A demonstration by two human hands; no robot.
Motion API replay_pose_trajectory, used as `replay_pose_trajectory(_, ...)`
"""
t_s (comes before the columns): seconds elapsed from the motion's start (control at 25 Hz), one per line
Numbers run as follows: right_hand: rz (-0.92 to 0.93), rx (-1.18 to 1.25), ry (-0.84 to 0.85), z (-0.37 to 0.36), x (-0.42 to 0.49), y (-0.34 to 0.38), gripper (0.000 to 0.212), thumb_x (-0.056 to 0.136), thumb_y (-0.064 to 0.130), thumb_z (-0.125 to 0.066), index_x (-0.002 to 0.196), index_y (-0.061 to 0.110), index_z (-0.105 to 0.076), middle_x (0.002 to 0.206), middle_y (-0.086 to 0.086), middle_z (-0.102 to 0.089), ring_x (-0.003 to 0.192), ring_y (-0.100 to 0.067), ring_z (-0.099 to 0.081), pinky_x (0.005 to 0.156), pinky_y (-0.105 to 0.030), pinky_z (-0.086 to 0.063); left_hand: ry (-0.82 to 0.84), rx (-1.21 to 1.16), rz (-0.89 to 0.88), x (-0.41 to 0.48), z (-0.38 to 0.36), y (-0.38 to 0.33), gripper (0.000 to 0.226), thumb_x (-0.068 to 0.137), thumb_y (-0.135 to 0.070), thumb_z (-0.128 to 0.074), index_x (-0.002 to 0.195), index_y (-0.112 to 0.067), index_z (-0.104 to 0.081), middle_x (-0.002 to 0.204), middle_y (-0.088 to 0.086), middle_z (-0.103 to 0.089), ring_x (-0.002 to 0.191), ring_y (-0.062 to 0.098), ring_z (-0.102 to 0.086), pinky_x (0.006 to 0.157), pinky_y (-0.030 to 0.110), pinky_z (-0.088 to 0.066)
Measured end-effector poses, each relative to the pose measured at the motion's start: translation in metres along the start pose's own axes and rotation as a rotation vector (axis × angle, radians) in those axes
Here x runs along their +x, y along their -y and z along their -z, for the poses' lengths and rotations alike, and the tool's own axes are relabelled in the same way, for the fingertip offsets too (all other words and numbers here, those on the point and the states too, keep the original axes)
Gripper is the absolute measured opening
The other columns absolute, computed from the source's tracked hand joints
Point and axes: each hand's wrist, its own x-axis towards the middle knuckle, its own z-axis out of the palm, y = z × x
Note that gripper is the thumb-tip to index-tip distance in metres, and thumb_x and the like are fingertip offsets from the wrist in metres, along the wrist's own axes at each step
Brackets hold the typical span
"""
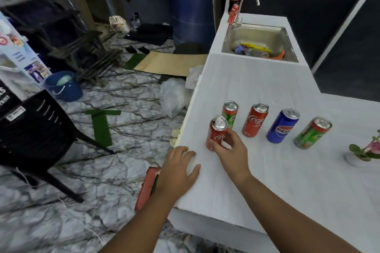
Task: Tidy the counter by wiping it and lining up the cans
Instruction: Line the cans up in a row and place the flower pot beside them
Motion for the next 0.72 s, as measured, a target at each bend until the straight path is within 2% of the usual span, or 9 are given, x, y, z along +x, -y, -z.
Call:
replay_pose_trajectory(0.12, -0.004, 0.003, 0.013, -0.031, 0.027, 0.009, 0.053, 0.084, 0.029, -0.089, 0.132, 0.037, -0.067, 0.114, 0.037, -0.073, 0.111, 0.015, -0.066, 0.086, 0.000, -0.049, -0.021, 0.019, -0.004, 0.000, 0.001, -0.002, 0.044, 0.098, -0.055, -0.062, 0.133, -0.030, -0.068, 0.142, -0.004, -0.057, 0.141, 0.016, -0.050, 0.100, 0.035, -0.055)
replay_pose_trajectory(0.32, -0.033, 0.024, 0.017, -0.064, 0.063, 0.015, 0.056, 0.088, 0.025, -0.086, 0.140, 0.026, -0.066, 0.120, 0.023, -0.073, 0.107, 0.018, -0.065, 0.080, 0.001, -0.049, -0.046, 0.007, -0.001, 0.003, -0.006, 0.001, 0.044, 0.096, -0.054, -0.064, 0.131, -0.028, -0.070, 0.139, -0.002, -0.059, 0.138, 0.019, -0.051, 0.106, 0.040, -0.053)
replay_pose_trajectory(0.52, -0.069, 0.026, 0.000, -0.071, 0.078, 0.009, 0.060, 0.090, 0.023, -0.085, 0.146, 0.024, -0.062, 0.116, 0.028, -0.069, 0.098, 0.026, -0.063, 0.072, 0.002, -0.048, -0.067, 0.008, -0.011, 0.004, -0.012, 0.004, 0.044, 0.095, -0.053, -0.065, 0.130, -0.027, -0.069, 0.137, -0.002, -0.059, 0.137, 0.020, -0.051, 0.106, 0.042, -0.053)
replay_pose_trajectory(0.72, -0.087, -0.003, 0.004, -0.076, 0.082, 0.007, 0.064, 0.094, 0.028, -0.083, 0.152, 0.026, -0.056, 0.114, 0.035, -0.062, 0.095, 0.033, -0.058, 0.071, 0.004, -0.046, -0.073, 0.016, -0.013, 0.003, -0.013, 0.003, 0.044, 0.094, -0.052, -0.066, 0.130, -0.027, -0.070, 0.138, -0.001, -0.059, 0.138, 0.020, -0.051, 0.107, 0.041, -0.053)
